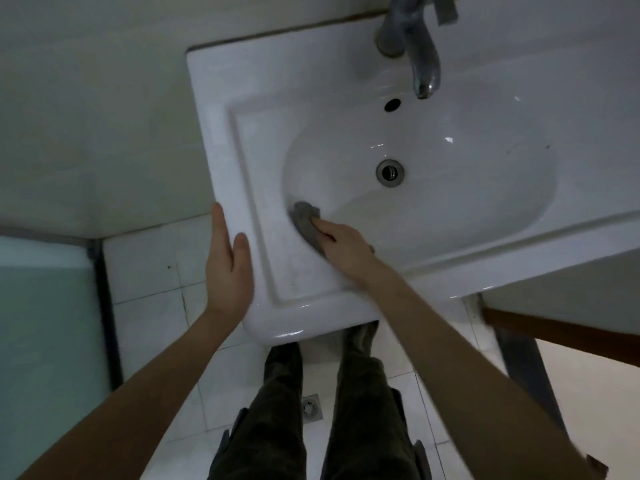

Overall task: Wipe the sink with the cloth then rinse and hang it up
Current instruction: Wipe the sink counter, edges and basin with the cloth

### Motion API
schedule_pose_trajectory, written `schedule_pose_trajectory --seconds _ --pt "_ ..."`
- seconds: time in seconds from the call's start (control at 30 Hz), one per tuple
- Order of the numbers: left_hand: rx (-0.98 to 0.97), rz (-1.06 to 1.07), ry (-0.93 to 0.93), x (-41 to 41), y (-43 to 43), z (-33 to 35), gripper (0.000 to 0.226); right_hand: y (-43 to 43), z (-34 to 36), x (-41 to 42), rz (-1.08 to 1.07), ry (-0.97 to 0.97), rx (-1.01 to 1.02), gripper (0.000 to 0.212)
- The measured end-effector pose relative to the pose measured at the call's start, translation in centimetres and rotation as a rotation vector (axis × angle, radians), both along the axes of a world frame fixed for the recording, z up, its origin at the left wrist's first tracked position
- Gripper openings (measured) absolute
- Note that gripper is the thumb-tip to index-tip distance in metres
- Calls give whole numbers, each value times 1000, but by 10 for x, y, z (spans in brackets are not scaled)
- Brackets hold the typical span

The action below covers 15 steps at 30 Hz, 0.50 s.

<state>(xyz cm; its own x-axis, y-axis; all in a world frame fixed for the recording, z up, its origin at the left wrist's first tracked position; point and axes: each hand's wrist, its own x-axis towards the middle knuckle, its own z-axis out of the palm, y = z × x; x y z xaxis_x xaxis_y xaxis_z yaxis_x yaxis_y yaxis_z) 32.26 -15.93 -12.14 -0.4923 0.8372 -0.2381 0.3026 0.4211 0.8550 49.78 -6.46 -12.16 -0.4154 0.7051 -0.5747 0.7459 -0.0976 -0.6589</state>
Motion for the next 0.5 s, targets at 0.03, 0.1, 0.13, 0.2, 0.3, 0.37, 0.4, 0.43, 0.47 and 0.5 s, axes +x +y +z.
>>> schedule_pose_trajectory --seconds 0.03,0.1,0.13,0.2,0.3,0.37,0.4,0.43,0.47,0.5 --pt "0 -1 -1 0 0 -1 56 -2 -3 -10 -95 72 6 42" --pt "-11 -3 -2 -1 2 -1 57 -2 -8 -10 -138 154 14 43" --pt "-23 -4 2 -1 2 0 57 -2 -11 -3 -111 183 16 44" --pt "-43 4 26 0 1 1 57 -2 -12 16 -25 239 -9 45" --pt "-80 31 14 4 3 7 56 -9 -6 48 128 380 -47 43" --pt "-80 57 33 7 4 9 55 -12 -1 61 169 494 -75 40" --pt "-77 59 51 7 4 10 55 -10 1 61 131 529 -81 39" --pt "-77 60 63 8 4 10 54 -5 3 59 60 542 -94 39" --pt "-80 60 68 8 4 11 54 4 5 52 -28 550 -121 38" --pt "-85 61 73 7 4 10 54 15 5 43 -118 559 -155 38"
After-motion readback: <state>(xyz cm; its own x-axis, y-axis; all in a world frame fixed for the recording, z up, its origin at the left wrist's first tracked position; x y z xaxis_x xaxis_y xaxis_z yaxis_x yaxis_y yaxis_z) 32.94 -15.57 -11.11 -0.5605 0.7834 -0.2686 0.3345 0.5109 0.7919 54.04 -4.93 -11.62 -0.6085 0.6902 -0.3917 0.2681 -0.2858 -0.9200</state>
